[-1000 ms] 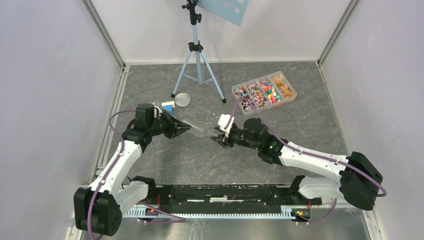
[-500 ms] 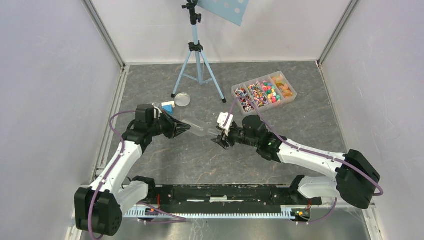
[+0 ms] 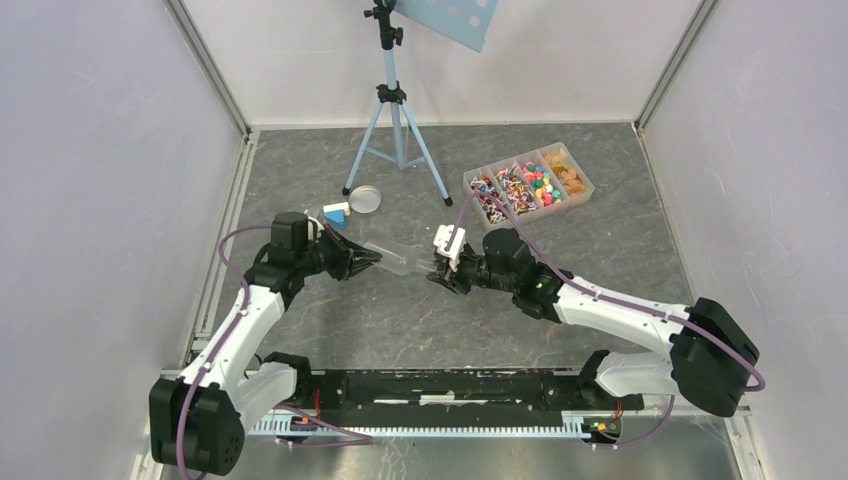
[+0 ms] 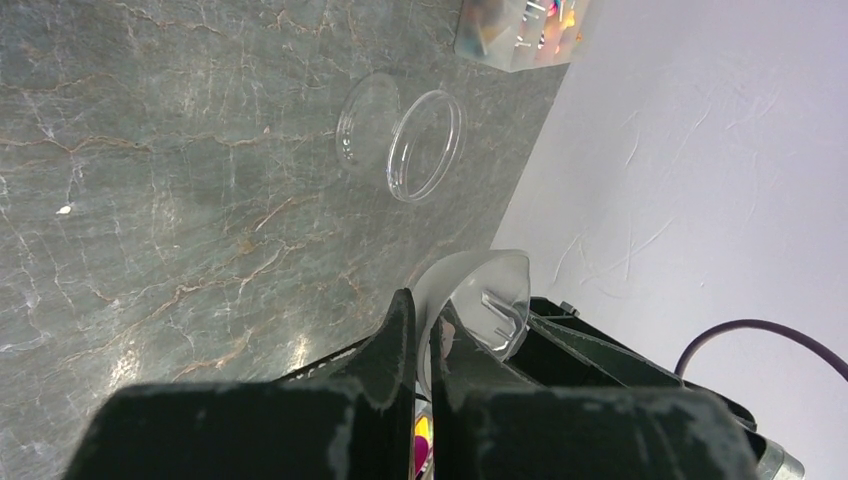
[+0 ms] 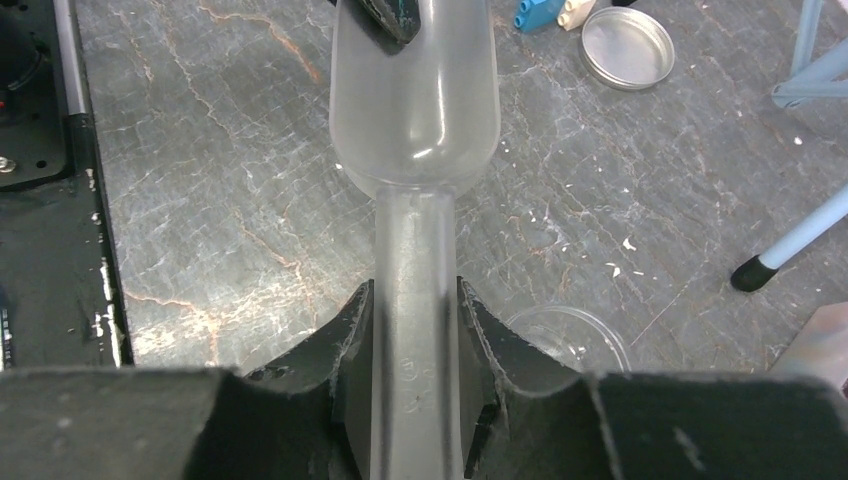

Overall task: Pack the candies
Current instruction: Pick up the spatula from the center of the board, then scoop the fake candies from the storage box.

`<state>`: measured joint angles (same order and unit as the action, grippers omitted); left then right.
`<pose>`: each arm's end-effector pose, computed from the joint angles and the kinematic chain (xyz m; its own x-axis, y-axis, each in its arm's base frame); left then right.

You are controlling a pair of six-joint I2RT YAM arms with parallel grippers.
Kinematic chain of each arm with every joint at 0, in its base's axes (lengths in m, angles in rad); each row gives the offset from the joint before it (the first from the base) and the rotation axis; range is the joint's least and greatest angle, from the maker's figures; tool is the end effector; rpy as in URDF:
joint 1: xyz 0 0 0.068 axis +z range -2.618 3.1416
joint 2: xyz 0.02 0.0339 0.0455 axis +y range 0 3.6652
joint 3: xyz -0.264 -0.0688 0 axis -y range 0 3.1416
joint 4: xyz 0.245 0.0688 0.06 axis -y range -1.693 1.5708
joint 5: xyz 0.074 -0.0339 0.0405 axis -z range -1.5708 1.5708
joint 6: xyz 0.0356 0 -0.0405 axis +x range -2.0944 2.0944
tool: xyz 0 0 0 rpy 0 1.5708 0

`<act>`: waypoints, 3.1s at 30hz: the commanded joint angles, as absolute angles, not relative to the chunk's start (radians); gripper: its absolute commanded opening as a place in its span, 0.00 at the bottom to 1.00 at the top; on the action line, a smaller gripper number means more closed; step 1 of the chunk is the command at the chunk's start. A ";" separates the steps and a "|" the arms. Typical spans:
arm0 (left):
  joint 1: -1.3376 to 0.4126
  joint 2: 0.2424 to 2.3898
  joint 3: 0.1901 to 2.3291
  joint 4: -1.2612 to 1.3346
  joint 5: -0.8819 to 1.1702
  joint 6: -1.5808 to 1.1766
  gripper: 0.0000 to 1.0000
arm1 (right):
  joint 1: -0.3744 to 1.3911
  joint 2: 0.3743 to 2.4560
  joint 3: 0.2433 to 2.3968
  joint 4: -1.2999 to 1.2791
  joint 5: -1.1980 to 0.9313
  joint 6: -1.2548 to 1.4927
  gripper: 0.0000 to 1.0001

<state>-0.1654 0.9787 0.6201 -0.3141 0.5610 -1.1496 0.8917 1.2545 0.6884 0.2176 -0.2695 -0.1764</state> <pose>0.1987 -0.0524 0.2379 -0.7531 -0.6577 -0.0172 -0.3361 0.4071 -0.8493 0.1676 0.2228 0.2467 -0.0520 -0.3337 -0.9413 -0.9308 0.3577 -0.0754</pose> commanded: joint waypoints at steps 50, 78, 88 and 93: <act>-0.147 0.891 0.573 -0.189 0.690 -1.292 0.02 | 0.847 1.100 0.669 0.331 -0.410 -0.104 0.46; -0.142 0.904 0.966 -0.674 0.582 -0.565 1.00 | 0.693 1.093 1.092 -0.442 0.089 -0.126 0.00; -0.155 0.873 0.945 -0.711 0.337 -0.235 1.00 | 0.519 1.369 1.412 -0.817 0.206 -0.192 0.00; -0.166 0.790 0.784 -0.572 0.331 -0.256 1.00 | 0.404 1.435 1.481 -0.878 0.179 -0.218 0.00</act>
